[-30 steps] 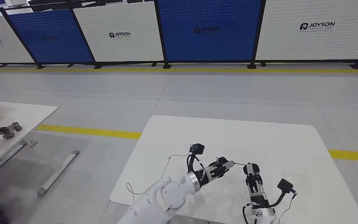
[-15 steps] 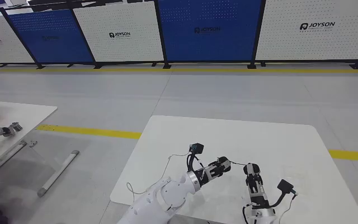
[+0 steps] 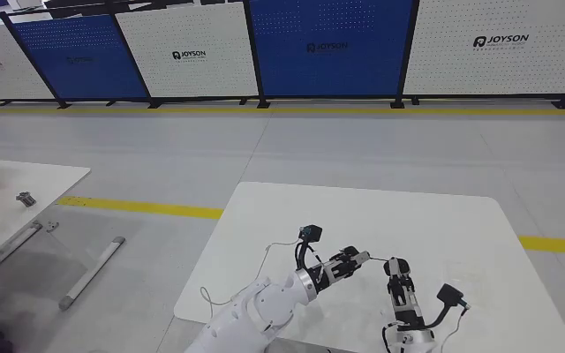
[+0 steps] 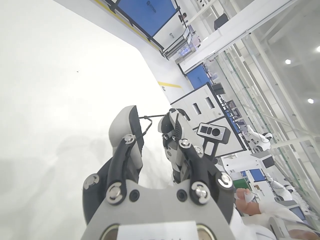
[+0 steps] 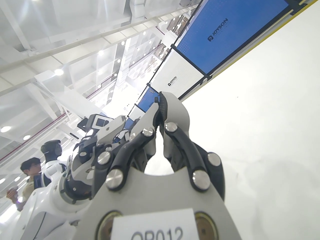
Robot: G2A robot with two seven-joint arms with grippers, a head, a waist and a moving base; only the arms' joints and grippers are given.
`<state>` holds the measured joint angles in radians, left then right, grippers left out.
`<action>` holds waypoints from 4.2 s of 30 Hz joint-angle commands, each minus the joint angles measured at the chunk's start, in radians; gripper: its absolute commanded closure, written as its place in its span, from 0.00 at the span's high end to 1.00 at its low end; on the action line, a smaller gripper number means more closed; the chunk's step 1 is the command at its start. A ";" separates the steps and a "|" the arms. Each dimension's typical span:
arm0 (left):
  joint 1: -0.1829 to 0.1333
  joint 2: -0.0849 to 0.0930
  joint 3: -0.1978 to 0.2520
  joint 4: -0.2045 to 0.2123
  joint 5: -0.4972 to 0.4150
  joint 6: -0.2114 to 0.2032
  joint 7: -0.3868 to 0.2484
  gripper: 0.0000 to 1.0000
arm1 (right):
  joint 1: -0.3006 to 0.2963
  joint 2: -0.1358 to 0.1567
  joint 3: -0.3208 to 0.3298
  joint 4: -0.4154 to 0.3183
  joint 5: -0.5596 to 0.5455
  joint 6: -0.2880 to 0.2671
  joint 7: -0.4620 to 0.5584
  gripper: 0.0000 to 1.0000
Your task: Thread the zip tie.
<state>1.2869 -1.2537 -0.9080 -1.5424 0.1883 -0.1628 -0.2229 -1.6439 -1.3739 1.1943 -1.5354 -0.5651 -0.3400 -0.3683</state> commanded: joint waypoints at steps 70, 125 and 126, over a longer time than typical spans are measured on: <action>0.088 -0.001 -0.070 -0.150 -0.363 0.091 -0.016 0.00 | 0.047 0.042 0.054 -0.068 -0.680 0.301 0.221 1.00; 0.080 -0.011 -0.019 -0.147 -0.306 0.105 0.024 0.00 | 0.049 0.075 0.050 -0.088 -0.414 0.000 0.231 0.36; 0.080 -0.011 -0.019 -0.146 -0.305 0.105 0.025 0.00 | 0.048 0.076 0.049 -0.089 -0.415 0.000 0.227 0.35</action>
<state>1.3667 -1.2650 -0.9275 -1.6898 -0.1179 -0.0579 -0.1987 -1.5951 -1.2987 1.2445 -1.6237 -0.9790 -0.3400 -0.1373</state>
